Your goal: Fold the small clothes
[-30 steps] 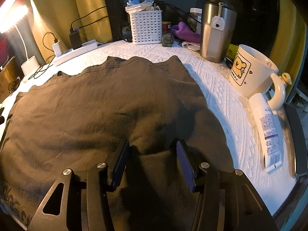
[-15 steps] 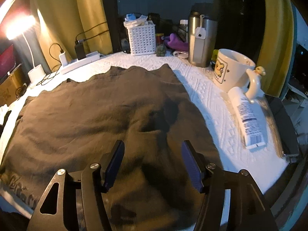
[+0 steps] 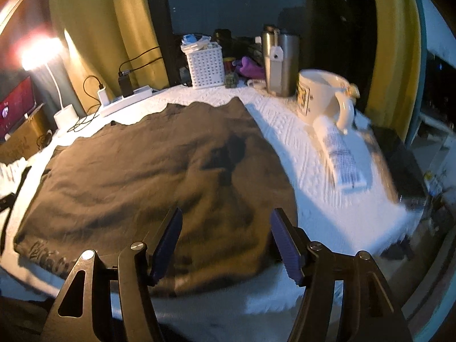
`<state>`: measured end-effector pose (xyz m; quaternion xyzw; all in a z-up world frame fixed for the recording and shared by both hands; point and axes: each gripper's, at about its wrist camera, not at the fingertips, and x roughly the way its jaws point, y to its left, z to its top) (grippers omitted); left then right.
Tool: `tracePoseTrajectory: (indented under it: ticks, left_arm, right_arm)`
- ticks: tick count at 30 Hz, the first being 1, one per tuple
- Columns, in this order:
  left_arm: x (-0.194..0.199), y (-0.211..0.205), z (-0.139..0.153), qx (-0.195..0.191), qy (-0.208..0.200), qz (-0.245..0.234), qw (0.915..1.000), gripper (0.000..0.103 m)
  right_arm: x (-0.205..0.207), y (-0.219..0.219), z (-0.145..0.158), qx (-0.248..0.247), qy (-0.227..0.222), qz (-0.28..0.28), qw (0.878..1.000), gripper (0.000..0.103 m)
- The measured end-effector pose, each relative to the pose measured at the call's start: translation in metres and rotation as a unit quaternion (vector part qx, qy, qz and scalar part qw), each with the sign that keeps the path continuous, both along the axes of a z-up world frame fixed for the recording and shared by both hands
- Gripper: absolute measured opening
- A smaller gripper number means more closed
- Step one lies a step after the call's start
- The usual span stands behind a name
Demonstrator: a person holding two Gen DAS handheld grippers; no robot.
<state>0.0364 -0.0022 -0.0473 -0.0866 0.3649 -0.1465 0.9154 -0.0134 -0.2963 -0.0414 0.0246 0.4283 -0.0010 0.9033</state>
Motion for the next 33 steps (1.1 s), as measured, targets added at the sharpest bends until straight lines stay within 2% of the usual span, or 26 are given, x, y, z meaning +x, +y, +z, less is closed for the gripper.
tracePoseTrajectory:
  ticks: [4, 14, 18, 22, 33]
  left_arm:
    - [-0.004, -0.008, 0.003, 0.013, -0.003, -0.012, 0.9998, 0.047]
    - [-0.003, -0.008, 0.000, 0.022, 0.004, -0.005, 0.9997, 0.048]
    - [-0.001, -0.005, -0.005, 0.024, 0.011, -0.002, 0.9997, 0.048]
    - [0.003, 0.003, -0.011, 0.022, 0.019, 0.007, 0.9996, 0.048]
    - [0.020, 0.025, -0.034, -0.003, 0.056, 0.037, 0.9977, 0.048]
  right_arm:
    - [-0.013, -0.001, -0.014, 0.013, 0.018, 0.002, 1.000, 0.067]
    - [-0.027, -0.022, -0.026, 0.057, 0.036, -0.031, 0.997, 0.067]
    - [-0.020, -0.021, -0.032, 0.068, 0.041, -0.032, 0.996, 0.069]
    - [-0.011, -0.018, -0.033, 0.081, 0.037, -0.032, 0.996, 0.080]
    - [0.027, -0.007, -0.038, 0.056, 0.026, -0.027, 0.998, 0.080]
